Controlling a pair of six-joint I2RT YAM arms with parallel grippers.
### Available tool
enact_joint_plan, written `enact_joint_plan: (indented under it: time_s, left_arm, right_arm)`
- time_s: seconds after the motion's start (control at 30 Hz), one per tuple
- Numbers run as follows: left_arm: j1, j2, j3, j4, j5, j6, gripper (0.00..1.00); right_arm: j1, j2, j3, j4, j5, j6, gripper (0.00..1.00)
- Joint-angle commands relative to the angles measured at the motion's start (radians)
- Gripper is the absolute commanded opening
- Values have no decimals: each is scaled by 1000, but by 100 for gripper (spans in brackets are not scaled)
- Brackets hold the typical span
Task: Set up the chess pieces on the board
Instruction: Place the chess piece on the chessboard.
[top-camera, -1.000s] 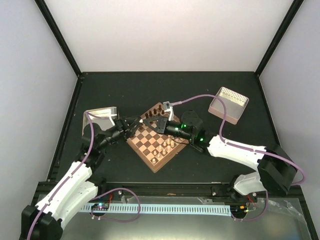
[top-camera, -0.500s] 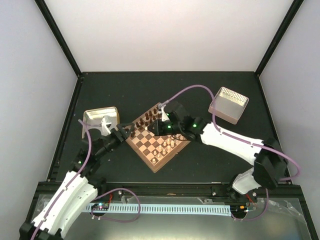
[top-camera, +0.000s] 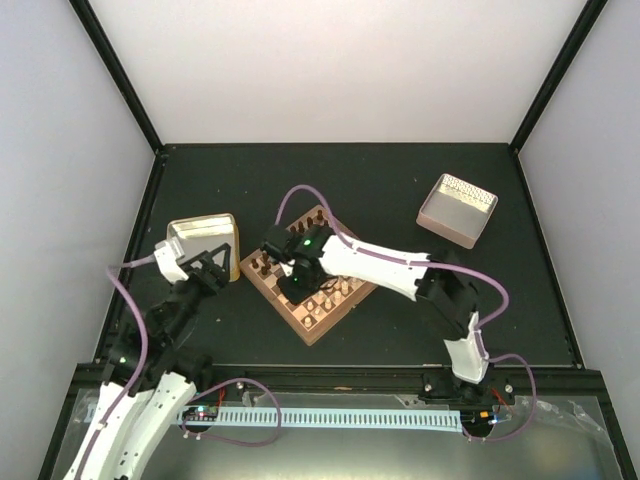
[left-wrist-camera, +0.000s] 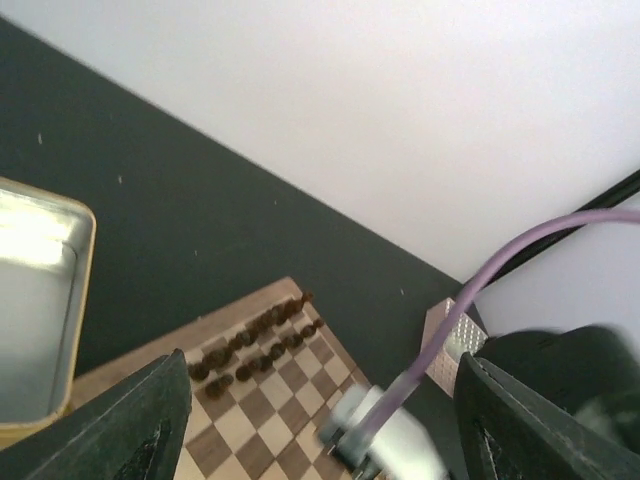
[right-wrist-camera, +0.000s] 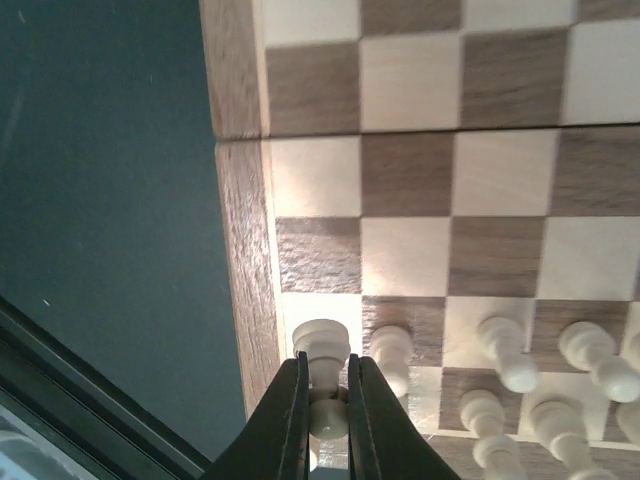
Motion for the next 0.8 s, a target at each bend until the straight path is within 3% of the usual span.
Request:
enact_joint_plan:
  time_s: [0.0,0.4,0.77]
  left_arm:
    - [5,-27,112,-119,-70,107,74]
    - [5,-33,147,-139,-92,136,84]
    - [4,-43,142,-146,-104,130,85]
  right_arm:
    - [43,79,108,-205,87,-66,1]
    - [74,187,181,-249,53,-83,2]
    - [76,212,168,-209,28,-99,8]
